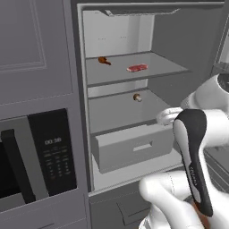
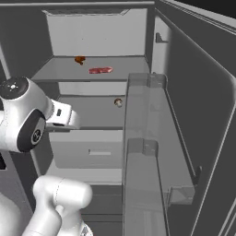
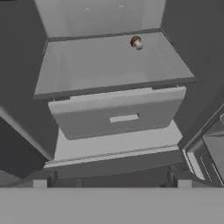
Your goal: Transport the steak and potato to the fridge. Place the steak on the rack containing meat and place the potato on the rack containing the vegetable, ensuring meats and vegetables are on different racks.
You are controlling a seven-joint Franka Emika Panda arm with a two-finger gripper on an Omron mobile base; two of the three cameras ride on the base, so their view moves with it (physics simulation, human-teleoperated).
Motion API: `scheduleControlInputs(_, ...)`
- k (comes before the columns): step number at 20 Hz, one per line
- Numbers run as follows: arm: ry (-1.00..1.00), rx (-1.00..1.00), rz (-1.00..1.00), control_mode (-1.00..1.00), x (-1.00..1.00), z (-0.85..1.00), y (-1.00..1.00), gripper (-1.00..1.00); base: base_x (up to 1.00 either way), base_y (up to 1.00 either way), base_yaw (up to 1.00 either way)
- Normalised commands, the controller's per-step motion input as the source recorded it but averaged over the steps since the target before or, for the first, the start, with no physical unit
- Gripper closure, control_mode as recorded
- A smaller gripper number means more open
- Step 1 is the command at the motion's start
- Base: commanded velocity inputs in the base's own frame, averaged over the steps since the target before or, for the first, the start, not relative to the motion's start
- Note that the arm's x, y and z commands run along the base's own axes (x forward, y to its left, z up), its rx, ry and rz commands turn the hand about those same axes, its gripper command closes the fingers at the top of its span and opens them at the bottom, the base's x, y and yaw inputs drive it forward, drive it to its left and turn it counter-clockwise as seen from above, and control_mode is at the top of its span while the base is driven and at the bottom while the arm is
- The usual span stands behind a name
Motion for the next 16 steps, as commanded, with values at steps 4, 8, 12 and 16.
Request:
scheduleControlInputs(4,0.0,-0.05,0.22,1.0,-0.75,0.07,0.0,-1.0,-0.25,0.0,0.07)
scheduleControlInputs(8,0.0,0.0,0.0,1.0,0.0,0.0,0.0,-1.0,-1.0,0.01,0.22)
scheduleControlInputs(12,0.0,0.0,0.0,1.0,0.0,0.0,0.0,-1.0,-1.0,0.13,0.0)
scheduleControlInputs(16,0.0,0.0,0.0,1.0,0.0,0.0,0.0,-1.0,-1.0,0.06,0.0)
